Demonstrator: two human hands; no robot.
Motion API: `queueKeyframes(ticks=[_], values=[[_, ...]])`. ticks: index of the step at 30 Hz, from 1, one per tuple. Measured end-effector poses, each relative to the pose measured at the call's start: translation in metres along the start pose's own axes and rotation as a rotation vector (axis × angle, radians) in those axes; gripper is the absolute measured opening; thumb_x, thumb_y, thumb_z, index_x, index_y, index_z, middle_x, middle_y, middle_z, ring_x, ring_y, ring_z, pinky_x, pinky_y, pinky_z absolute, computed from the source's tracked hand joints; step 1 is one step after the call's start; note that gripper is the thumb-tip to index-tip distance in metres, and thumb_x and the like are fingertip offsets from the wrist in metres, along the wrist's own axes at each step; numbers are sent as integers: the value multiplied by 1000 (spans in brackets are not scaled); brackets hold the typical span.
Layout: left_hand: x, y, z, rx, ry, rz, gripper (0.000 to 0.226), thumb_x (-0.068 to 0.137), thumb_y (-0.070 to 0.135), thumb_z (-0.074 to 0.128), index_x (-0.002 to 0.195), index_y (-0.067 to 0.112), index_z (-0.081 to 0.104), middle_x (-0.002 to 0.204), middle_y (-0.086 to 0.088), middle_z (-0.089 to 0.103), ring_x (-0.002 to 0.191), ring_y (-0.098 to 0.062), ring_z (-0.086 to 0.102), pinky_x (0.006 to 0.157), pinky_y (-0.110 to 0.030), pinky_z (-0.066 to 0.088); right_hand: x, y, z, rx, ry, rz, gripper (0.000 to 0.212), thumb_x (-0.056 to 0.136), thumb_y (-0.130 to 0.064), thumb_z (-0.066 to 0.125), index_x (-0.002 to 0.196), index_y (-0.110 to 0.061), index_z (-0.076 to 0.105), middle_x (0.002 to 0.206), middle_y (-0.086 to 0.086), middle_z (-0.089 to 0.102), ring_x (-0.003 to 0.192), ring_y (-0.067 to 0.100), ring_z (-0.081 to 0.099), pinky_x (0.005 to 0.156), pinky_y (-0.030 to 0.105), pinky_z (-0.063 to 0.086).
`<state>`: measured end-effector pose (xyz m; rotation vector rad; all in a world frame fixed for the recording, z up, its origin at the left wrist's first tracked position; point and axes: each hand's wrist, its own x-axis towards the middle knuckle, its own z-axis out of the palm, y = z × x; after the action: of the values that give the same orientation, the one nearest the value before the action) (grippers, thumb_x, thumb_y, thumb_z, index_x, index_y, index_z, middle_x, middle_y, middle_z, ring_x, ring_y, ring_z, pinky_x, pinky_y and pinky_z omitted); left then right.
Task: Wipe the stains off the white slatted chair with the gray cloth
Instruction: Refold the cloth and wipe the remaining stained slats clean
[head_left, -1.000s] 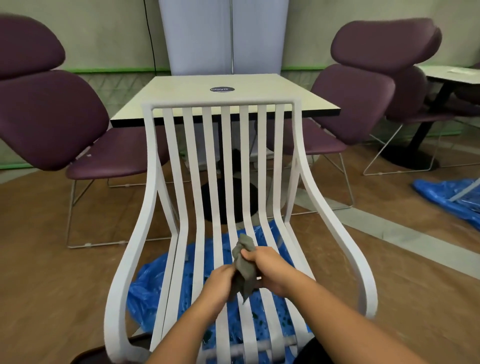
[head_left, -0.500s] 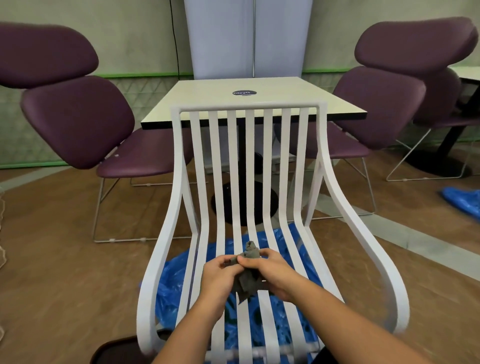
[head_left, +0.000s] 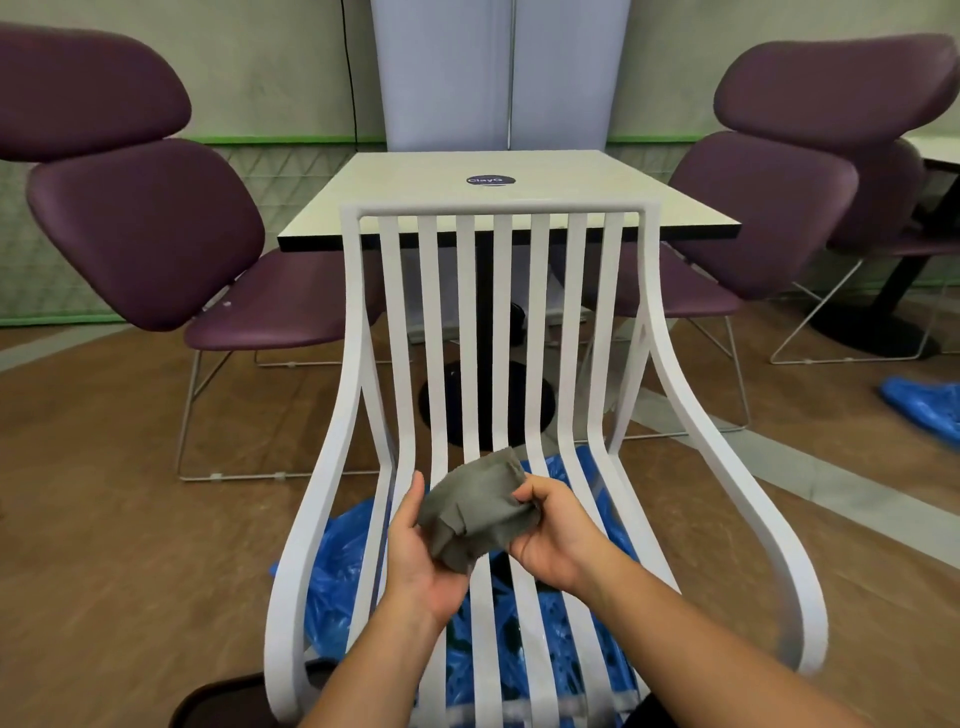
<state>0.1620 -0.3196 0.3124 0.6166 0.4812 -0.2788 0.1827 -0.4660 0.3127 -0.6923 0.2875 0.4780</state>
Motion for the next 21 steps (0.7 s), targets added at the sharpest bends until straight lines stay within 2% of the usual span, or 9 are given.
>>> queueKeyframes(ticks=[2,3,6,8,10,12,14,18,21], values=[[1,-2,1,31,-18,-30,61,91,55,61,118,1,70,117,-23,71,102,-35,69,84,-41,54,1,-1,-1,-1,5,-13,44,79,5,36,114,3,63,114,24,67,98,35,66,81,43,58],[2,-2,1,54,-28,-37,60,90,54,62,120,2,69,118,-22,70,106,-35,68,87,-40,54,1,-2,-1,-15,5,-20,44,78,5,37,112,3,64,113,24,66,97,36,66,80,44,58],[8,-5,-2,208,-32,13,45,92,38,66,124,6,68,117,-21,71,113,-36,66,99,-46,52,-1,-1,-1,-68,2,-14,40,85,-2,51,123,2,63,120,26,67,108,41,64,93,55,54],[9,-5,-2,347,-26,78,39,90,26,70,124,7,68,115,-18,73,110,-35,68,99,-50,53,-1,0,-1,-176,78,-48,35,91,-12,66,124,-3,63,117,21,71,110,37,67,94,53,55],[7,-2,1,480,3,154,30,91,21,71,119,10,69,109,-13,75,104,-31,71,92,-51,57,2,1,-5,-328,158,-111,36,90,-15,72,124,-9,64,115,14,73,109,31,69,90,47,58],[4,2,4,605,54,248,19,95,21,67,112,14,69,102,-7,77,95,-24,74,77,-42,61,2,-1,-5,-434,200,-140,33,92,-11,69,124,-13,64,116,10,73,108,29,70,86,43,60],[-2,10,7,703,86,338,11,98,22,63,107,17,68,99,-3,77,90,-18,73,68,-31,58,0,-4,-2,-492,188,-134,30,95,-10,64,124,-14,64,115,8,74,108,28,69,85,43,60],[-26,37,13,804,57,496,9,100,23,61,105,22,68,96,5,77,84,-8,73,67,-26,57,-9,-9,24,-488,59,-137,29,97,-8,59,125,-14,65,116,8,73,110,27,69,91,44,58],[-52,65,16,746,26,576,10,101,19,59,105,19,67,93,4,77,86,-12,74,64,-25,58,-12,-9,59,-450,-43,-158,30,97,-6,59,125,-13,65,117,11,73,110,27,70,91,42,57]])
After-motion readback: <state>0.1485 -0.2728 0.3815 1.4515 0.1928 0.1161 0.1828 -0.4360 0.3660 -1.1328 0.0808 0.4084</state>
